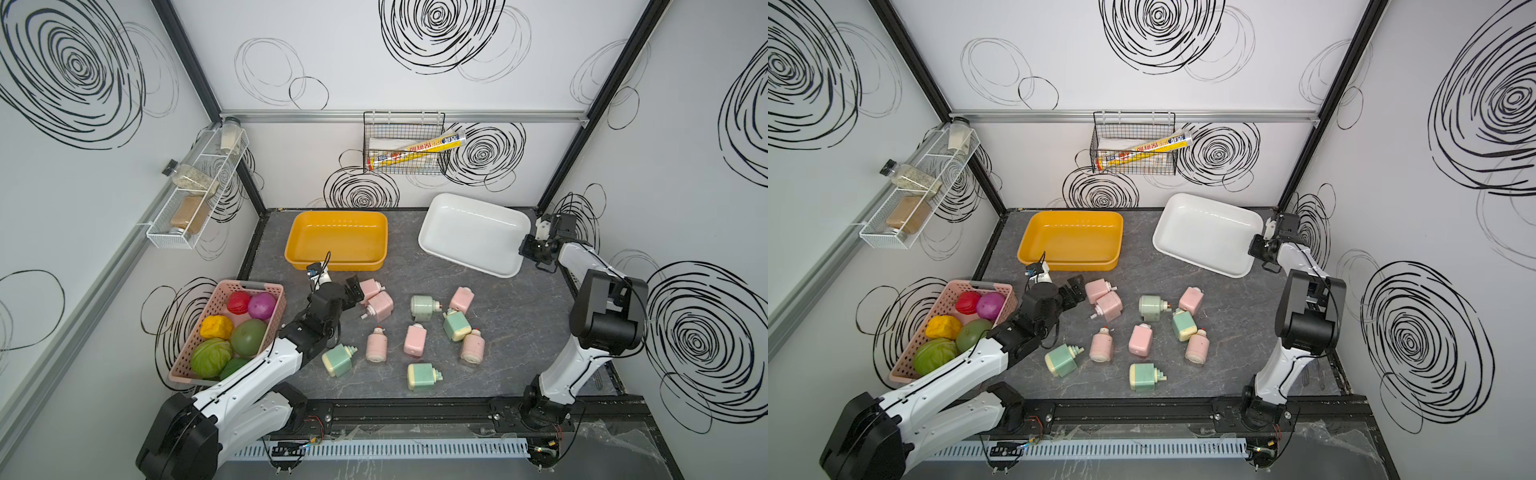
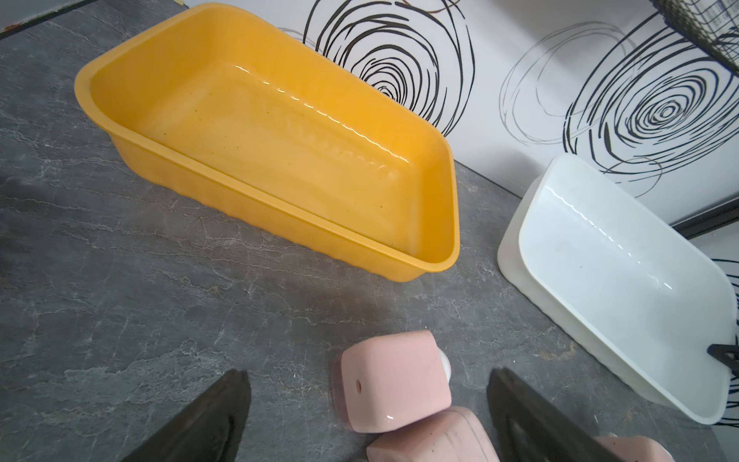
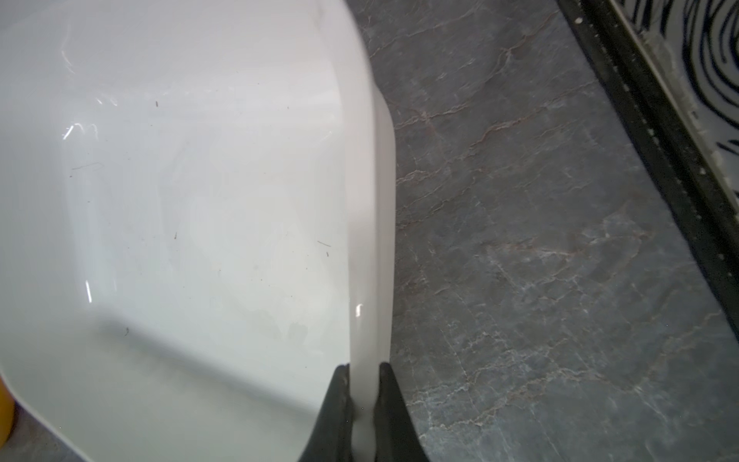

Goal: Place the pencil sharpeners by color into the storage box
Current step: Move the storage box to the center of the board.

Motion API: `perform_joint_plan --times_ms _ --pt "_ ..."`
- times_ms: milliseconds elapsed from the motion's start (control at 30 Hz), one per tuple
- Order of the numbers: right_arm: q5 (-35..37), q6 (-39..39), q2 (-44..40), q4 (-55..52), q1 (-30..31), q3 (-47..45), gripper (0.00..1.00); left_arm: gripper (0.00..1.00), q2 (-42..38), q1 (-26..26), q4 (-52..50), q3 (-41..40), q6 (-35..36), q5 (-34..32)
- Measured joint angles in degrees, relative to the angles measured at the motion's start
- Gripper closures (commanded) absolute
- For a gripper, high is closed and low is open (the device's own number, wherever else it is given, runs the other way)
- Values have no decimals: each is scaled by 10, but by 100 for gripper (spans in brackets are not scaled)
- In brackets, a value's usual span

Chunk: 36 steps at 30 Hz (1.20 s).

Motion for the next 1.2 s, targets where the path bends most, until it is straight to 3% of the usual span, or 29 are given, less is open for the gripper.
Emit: perform_joint_plan --times_ms 367,633,1200 --pt "98 -92 106 -123 71 159 100 1 41 0 -5 29 4 18" --pt "151 -101 180 -174 124 260 94 1 56 0 -5 30 0 22" --pt "164 -80 215 -202 149 309 88 1 83 1 -5 49 -2 24"
